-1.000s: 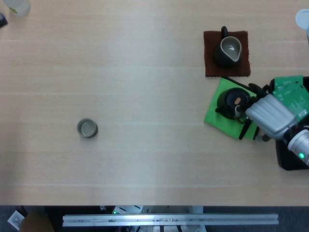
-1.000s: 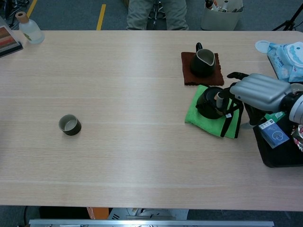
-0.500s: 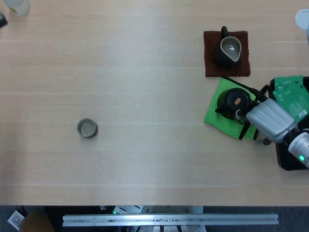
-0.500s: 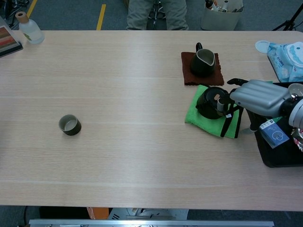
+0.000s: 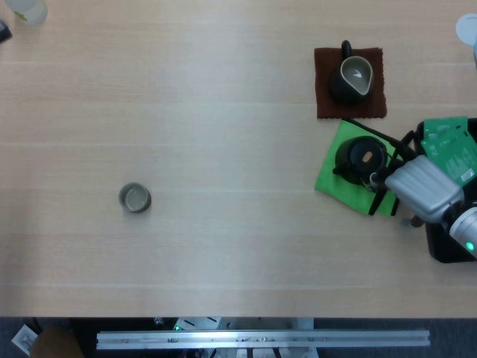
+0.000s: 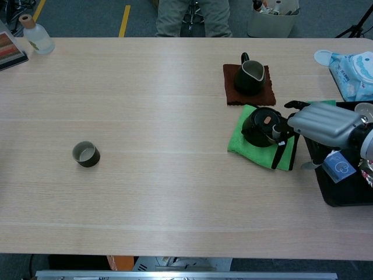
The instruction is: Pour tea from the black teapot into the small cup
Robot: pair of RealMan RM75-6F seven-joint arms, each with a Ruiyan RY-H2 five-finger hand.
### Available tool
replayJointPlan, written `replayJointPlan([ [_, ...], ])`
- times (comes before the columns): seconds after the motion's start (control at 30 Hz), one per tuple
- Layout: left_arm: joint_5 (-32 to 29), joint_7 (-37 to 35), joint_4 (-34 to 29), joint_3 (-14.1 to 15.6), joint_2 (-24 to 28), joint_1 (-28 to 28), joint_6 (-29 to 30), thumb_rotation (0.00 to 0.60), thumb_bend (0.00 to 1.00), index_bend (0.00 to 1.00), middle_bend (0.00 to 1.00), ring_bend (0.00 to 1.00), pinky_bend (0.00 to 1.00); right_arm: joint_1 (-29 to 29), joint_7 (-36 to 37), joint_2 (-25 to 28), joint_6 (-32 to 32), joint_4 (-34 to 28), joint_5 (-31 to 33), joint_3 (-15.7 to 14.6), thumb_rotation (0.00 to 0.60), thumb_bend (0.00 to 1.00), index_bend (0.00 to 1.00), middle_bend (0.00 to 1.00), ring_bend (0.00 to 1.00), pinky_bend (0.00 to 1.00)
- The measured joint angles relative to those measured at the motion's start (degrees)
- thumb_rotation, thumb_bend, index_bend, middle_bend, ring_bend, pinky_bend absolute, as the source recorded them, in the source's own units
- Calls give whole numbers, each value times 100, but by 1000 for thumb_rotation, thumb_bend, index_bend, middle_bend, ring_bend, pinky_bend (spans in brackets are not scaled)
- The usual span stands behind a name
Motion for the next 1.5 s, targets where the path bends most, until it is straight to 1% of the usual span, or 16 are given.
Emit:
replayJointPlan([
  [0.53, -37, 16, -5, 4, 8, 10, -12, 600, 228, 121, 113, 98, 72, 59, -185, -125, -162, 89, 113, -16, 600, 0, 379, 422, 337, 0],
  [0.7, -43, 11, -3, 6, 12, 10, -21, 600, 228, 121, 113, 98, 72, 79, -238, -146, -179, 74, 156, -9, 600, 0, 401, 449, 371, 0],
  [0.83, -50, 3, 5, 4, 12, 14, -17, 600, 228, 121, 113, 98, 72, 91, -265, -162, -175, 68, 187, 7, 600, 0, 476, 521, 483, 0],
  [0.97, -61, -9, 23, 4, 10, 24, -10, 600, 227, 121, 113, 98, 72, 124, -295, -213, -193, 75, 269, 53, 600, 0, 583, 617, 603, 0],
  [1.07, -73, -25, 33, 4, 14, 35, -1, 600, 228, 121, 113, 98, 72, 164, -313, -264, -227, 87, 355, 99, 600, 0, 639, 671, 670, 0],
  [1.37, -114, -101, 70, 3, 37, 61, 8, 600, 228, 121, 113, 98, 72, 279, -350, -421, -254, 134, 635, 265, 600, 0, 803, 801, 781, 0],
  [1.5, -110, -122, 78, -3, 43, 53, -4, 600, 228, 121, 113, 98, 72, 288, -270, -468, -220, 184, 762, 331, 600, 0, 863, 846, 816, 0],
])
